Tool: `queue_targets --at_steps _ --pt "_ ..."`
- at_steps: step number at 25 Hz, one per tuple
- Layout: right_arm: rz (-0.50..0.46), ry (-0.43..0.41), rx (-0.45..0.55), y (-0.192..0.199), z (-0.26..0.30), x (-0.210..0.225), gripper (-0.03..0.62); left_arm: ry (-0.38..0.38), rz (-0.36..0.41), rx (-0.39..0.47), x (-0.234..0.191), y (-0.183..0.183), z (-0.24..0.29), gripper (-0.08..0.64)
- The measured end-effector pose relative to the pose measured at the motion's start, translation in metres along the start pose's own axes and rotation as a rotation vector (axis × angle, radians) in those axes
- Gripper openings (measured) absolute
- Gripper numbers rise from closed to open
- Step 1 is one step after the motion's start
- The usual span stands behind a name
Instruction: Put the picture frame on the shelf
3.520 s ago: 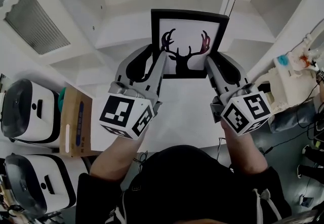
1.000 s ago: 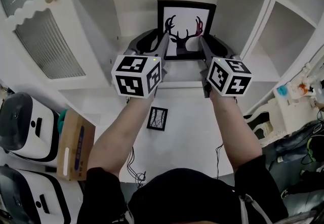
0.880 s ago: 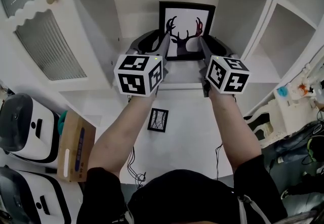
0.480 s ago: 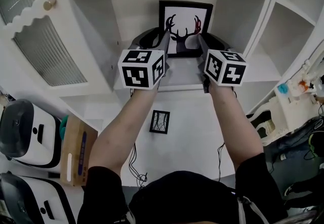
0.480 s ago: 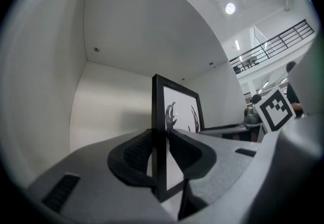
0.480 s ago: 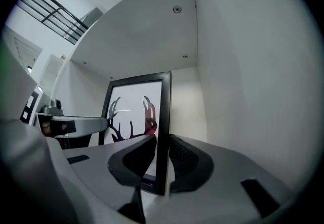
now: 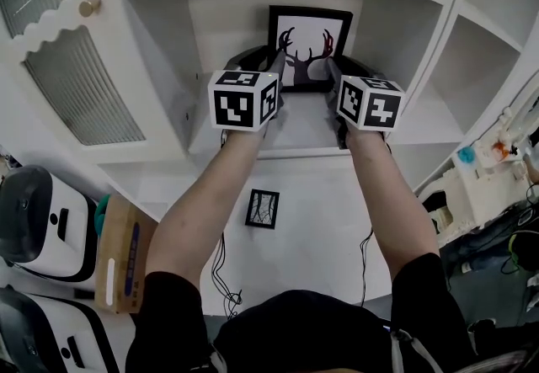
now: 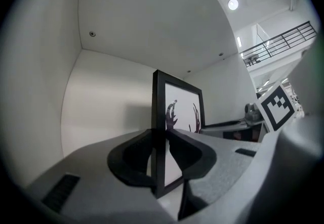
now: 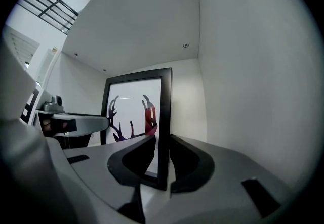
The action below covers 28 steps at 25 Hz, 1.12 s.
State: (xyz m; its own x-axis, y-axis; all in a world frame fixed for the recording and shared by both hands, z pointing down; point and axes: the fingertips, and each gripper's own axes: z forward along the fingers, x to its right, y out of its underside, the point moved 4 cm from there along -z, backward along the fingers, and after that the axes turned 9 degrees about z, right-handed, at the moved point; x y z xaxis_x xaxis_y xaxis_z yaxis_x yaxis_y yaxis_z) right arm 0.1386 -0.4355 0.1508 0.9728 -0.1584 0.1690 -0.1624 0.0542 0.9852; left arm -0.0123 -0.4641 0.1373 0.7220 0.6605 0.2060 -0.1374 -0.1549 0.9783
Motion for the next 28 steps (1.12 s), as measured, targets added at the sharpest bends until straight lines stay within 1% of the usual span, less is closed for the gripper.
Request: queue_targets --at_steps 6,12,19,22,28 --pt "0.015 -0.008 -0.020 0.001 0.014 0.005 0.089 -0.013 0.012 -0.022 -0.008 0.003 0.014 0.101" --pt "0.007 -0.011 -0.027 0.001 0.028 0.009 0.089 -0.014 0.016 -0.029 -0.015 0.005 0.025 0.101" --pt "-0.011 0.002 -0.036 -0.002 0.048 0.015 0.091 -0.018 0.000 -0.056 -0.026 0.008 0.042 0.101" --pt "-0.012 0.005 -0.030 -0.003 0.053 0.016 0.092 -0.022 0.018 -0.061 -0.029 0.006 0.047 0.101" --pt "-0.022 0.015 -0.034 -0.006 0.062 0.022 0.092 -0.041 0.079 -0.076 -0.029 0.003 0.057 0.101"
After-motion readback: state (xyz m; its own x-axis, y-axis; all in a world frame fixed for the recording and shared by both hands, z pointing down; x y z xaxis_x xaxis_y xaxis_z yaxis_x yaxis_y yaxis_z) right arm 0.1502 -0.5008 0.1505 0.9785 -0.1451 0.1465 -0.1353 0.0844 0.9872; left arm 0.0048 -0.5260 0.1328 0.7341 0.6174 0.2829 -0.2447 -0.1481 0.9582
